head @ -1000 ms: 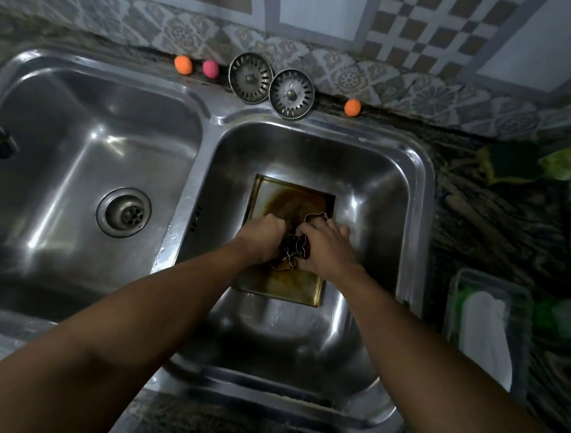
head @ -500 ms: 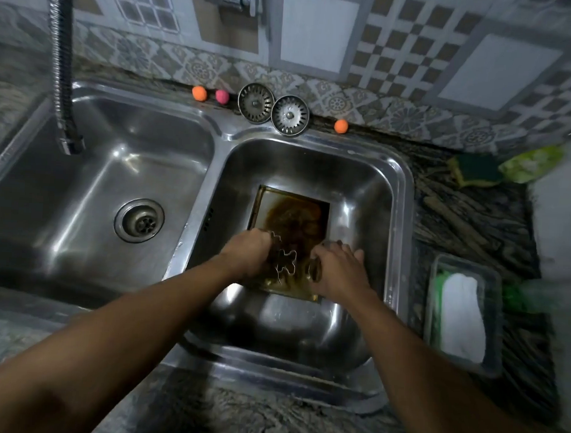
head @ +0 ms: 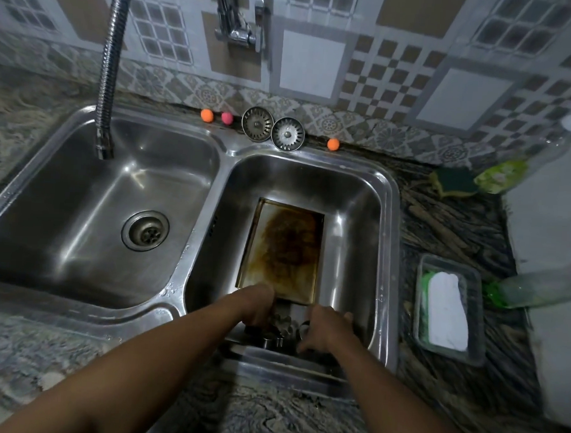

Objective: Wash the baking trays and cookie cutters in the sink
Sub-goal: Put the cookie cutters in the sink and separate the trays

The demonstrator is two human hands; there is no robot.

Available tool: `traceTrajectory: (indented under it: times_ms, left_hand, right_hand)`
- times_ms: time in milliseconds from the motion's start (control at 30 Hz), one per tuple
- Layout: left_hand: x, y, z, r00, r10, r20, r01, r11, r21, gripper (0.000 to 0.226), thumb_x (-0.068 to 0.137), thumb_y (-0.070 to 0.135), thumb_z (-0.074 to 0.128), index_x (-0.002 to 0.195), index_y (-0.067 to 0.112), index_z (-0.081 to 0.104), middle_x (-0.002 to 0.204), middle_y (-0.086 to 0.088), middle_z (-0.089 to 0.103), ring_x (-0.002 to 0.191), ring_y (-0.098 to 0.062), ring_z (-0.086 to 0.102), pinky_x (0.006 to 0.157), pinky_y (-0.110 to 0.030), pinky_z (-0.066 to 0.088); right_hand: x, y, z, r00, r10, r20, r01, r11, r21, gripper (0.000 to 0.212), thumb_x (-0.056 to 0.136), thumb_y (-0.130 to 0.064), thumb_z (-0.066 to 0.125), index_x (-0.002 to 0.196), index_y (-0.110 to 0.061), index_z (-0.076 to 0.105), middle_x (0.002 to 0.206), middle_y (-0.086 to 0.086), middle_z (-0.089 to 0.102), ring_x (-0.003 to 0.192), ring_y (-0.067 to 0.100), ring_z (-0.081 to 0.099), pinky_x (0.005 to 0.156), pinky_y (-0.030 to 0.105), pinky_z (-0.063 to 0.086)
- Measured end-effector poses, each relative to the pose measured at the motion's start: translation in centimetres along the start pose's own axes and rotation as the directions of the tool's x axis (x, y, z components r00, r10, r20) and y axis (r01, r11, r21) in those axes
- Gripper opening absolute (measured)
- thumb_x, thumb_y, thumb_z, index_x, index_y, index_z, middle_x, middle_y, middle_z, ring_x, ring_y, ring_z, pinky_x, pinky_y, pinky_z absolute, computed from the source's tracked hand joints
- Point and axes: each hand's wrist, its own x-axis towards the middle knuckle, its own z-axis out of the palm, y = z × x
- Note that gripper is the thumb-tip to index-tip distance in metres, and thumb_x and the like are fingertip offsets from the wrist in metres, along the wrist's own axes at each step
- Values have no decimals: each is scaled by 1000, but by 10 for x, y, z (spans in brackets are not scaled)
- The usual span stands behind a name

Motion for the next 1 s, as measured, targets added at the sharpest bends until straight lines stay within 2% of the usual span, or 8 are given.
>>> traceTrajectory:
  times_ms: [100, 167, 300, 500, 600, 700, 867, 1000]
  left_hand:
    - [8, 1, 7, 998, -54, -31, 53, 998, -47, 29, 82, 27, 77, 97, 4, 71, 91, -15, 65, 86, -28, 67, 68, -32, 53]
    - [12, 0, 12, 993, -86, -77, 81, 995, -61, 31, 82, 29, 76, 99, 3, 70, 93, -17, 63, 89, -30, 67, 70, -33, 53]
    - [18, 2, 19, 976, -159, -147, 142, 983, -116, 39, 79, 28, 78, 107, 5, 64, 111, -16, 64, 98, -30, 66, 76, -35, 54]
    - [21, 2, 24, 964, -203, -174, 177, 972, -152, 52, 79, 37, 77, 118, 10, 57, 122, -13, 59, 108, -30, 63, 84, -36, 52]
    - [18, 5, 20, 961, -211, -181, 190, 973, -128, 60, 79, 49, 72, 123, 11, 56, 125, -12, 59, 111, -31, 63, 85, -36, 51]
    - [15, 6, 19, 960, -217, -175, 206, 975, -79, 61, 80, 52, 69, 126, 13, 54, 126, -10, 58, 112, -30, 61, 86, -37, 49]
    - [12, -6, -2, 939, -236, -251, 222, 972, -81, 43, 83, 48, 66, 114, 18, 64, 116, -4, 66, 104, -27, 65, 81, -35, 51]
    - [9, -21, -21, 854, -308, -420, 230, 947, -226, 30, 86, 36, 65, 108, 16, 64, 108, -6, 66, 98, -30, 67, 79, -36, 54]
  right_hand:
    - [4, 3, 2, 1000, 2, -12, -1, 1000, 19, 69, 62, -47, 84, 119, -22, 54, 121, 3, 62, 117, 29, 54, 100, 50, 31]
    - [6, 2, 4, 1000, -3, -8, 3, 999, 34, 71, 63, -49, 83, 121, -22, 54, 122, 3, 62, 118, 29, 54, 101, 50, 30]
    - [10, 4, 4, 999, 8, -35, -5, 998, 68, 75, 64, -54, 81, 125, -21, 54, 124, 3, 61, 120, 28, 53, 103, 48, 29]
    - [13, 4, 6, 998, 3, -61, 3, 996, 91, 77, 63, -57, 81, 126, -23, 53, 124, 2, 61, 119, 27, 53, 102, 48, 29]
    - [13, 5, 7, 997, 10, -72, -2, 994, 107, 75, 60, -58, 81, 122, -24, 54, 123, 1, 62, 118, 26, 54, 100, 46, 31]
    - [10, 7, 8, 997, 13, -71, -5, 993, 114, 76, 61, -57, 82, 124, -24, 55, 126, 0, 61, 120, 25, 53, 102, 46, 30]
    - [14, 8, -12, 987, 43, -152, -12, 979, 205, 50, 70, -52, 76, 107, -23, 60, 110, -1, 65, 107, 23, 58, 97, 43, 35]
    - [27, 8, -23, 962, 107, -251, -15, 939, 342, 29, 82, -46, 69, 94, -22, 59, 96, -2, 67, 94, 22, 61, 87, 39, 37]
